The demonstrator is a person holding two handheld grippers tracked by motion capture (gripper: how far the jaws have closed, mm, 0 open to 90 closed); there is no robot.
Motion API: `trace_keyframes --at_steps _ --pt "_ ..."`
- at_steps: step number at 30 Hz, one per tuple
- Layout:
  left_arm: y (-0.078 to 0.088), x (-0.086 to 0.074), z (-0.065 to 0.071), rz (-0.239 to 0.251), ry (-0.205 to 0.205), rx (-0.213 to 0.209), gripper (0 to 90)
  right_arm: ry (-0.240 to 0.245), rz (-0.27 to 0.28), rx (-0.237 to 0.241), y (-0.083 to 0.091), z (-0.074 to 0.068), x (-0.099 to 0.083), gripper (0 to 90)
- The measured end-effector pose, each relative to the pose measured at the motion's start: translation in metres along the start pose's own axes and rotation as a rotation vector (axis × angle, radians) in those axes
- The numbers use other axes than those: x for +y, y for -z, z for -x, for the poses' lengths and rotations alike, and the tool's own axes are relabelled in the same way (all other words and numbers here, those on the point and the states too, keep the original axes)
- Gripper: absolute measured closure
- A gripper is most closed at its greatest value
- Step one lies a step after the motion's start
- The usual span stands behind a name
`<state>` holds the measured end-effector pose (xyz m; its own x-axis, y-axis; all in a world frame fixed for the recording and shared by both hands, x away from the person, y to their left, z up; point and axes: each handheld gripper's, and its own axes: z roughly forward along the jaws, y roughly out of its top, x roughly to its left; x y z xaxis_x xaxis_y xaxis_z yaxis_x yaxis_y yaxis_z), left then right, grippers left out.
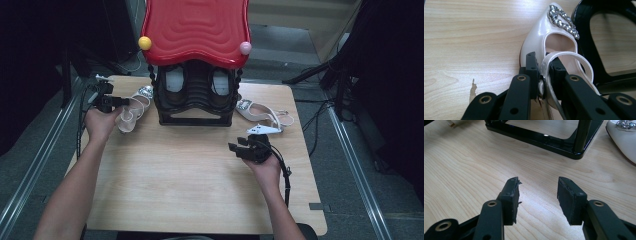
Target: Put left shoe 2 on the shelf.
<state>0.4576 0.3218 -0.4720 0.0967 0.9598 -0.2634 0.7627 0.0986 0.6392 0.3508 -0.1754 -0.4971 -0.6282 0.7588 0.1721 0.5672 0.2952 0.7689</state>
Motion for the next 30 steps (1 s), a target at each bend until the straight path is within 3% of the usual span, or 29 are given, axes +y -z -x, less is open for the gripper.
trace_keyframes --at_steps 4,7,11,19,25,30 --pt "0.01 0.008 0.003 0.005 -0.01 -0.001 81.7 -0.001 0.0 0.002 0.0 0.0 0.0 53.5" --pt "0.02 0.014 0.006 0.024 0.0 -0.024 81.7 0.002 0.001 0.002 0.0 0.0 0.0 53.5" --pt "0.033 0.022 0.008 0.022 -0.027 -0.039 81.7 0.0 0.0 0.007 -0.001 -0.001 0.0 53.5" --pt "0.057 0.039 0.013 0.038 -0.016 -0.056 81.6 0.003 0.008 0.015 -0.002 -0.001 0.003 53.4" --pt "0.075 0.052 0.013 0.048 -0.001 -0.092 81.6 0.005 0.002 0.021 -0.005 -0.002 0.004 53.0" --pt "0.092 0.067 0.019 0.053 -0.016 -0.094 81.5 0.008 0.0 0.025 -0.006 -0.002 0.005 53.0"
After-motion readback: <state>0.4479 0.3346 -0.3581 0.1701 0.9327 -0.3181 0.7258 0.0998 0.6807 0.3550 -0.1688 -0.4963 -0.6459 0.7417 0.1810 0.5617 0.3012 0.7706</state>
